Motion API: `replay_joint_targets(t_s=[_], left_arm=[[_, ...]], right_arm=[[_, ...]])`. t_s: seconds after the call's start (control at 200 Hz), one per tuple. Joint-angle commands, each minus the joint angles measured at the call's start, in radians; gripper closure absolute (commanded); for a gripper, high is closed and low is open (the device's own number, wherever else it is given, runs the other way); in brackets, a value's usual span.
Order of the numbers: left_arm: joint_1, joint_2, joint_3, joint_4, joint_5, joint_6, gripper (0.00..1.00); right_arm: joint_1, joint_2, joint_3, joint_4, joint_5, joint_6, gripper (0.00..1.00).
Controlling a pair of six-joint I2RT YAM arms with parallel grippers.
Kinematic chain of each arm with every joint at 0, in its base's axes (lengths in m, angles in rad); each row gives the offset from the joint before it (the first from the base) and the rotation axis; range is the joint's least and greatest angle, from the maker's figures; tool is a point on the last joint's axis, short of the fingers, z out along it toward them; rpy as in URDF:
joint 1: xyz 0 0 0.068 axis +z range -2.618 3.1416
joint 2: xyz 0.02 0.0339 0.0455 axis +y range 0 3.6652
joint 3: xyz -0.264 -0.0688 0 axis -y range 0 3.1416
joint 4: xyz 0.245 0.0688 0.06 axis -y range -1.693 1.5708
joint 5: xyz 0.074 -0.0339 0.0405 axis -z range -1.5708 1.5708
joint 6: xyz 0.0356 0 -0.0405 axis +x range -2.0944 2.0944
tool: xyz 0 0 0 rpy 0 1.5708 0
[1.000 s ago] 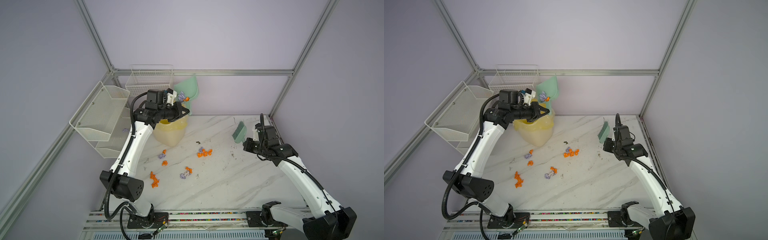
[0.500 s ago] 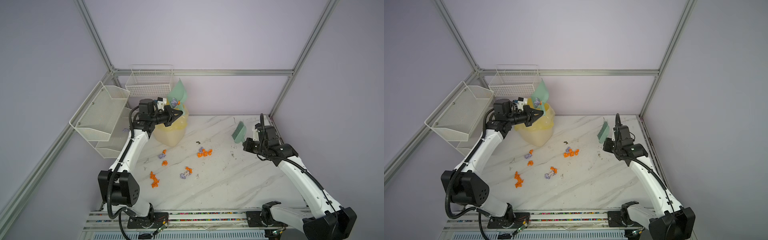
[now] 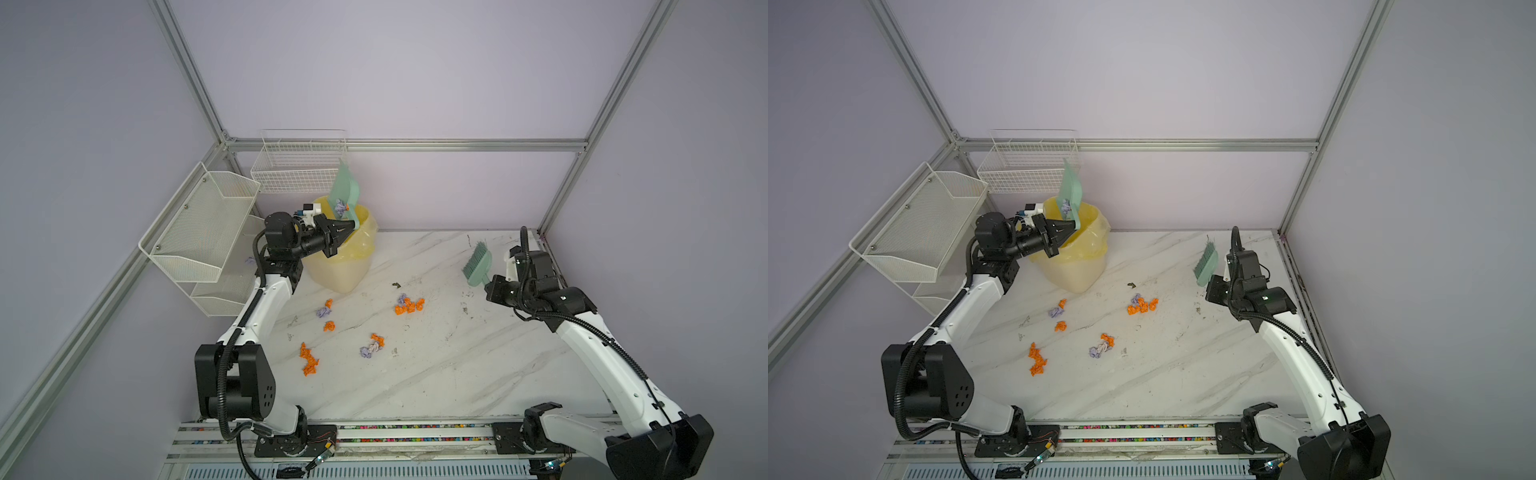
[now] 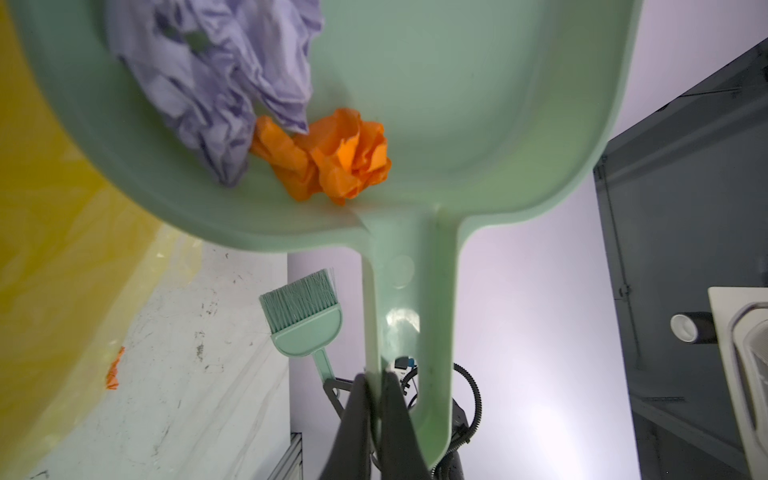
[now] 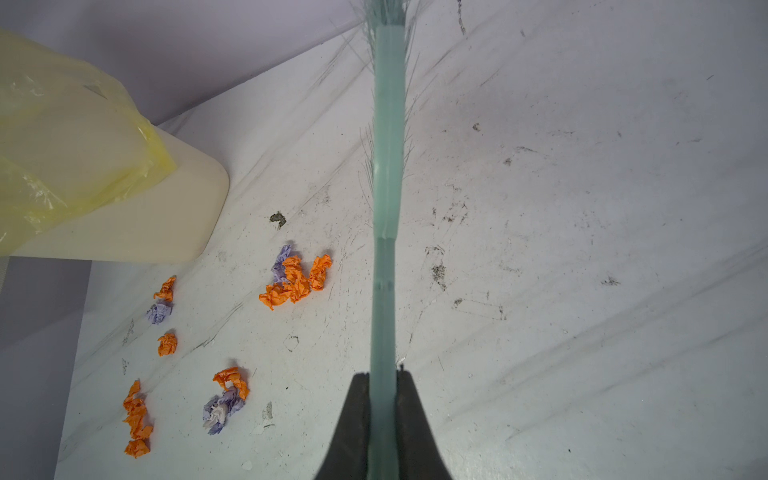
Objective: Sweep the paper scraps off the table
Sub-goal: 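Carry the dustpan over the yellow bin and tip it with the left gripper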
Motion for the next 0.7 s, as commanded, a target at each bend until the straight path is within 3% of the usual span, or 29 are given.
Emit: replay_joint_targets(t_s=[0.0,0.155,0.34,0.69], left_arm=[[0.014,-0.041,-0.052,0.201,0.046,-0.120,1.00],[0.021,-0.037,-0.091,0.306,0.048,-0.206,1.00],[0.027,0.009,-0.150,0.605,0.043,-0.424,1.00],[0.037,0.010,-0.192,0.674,0.030,-0.477,1.00]], right_arm=[[-0.003,0.001,0.033,0.017,-0.008,0.007,1.00],[-0.003,-0.003,0.040,0.011,-0.004,0.005,1.00],[-0.004,0.003,0.056,0.007,-0.008,0.005,1.00],[-0.003,0.020,0.069,0.010,-0.015,0.002,1.00]])
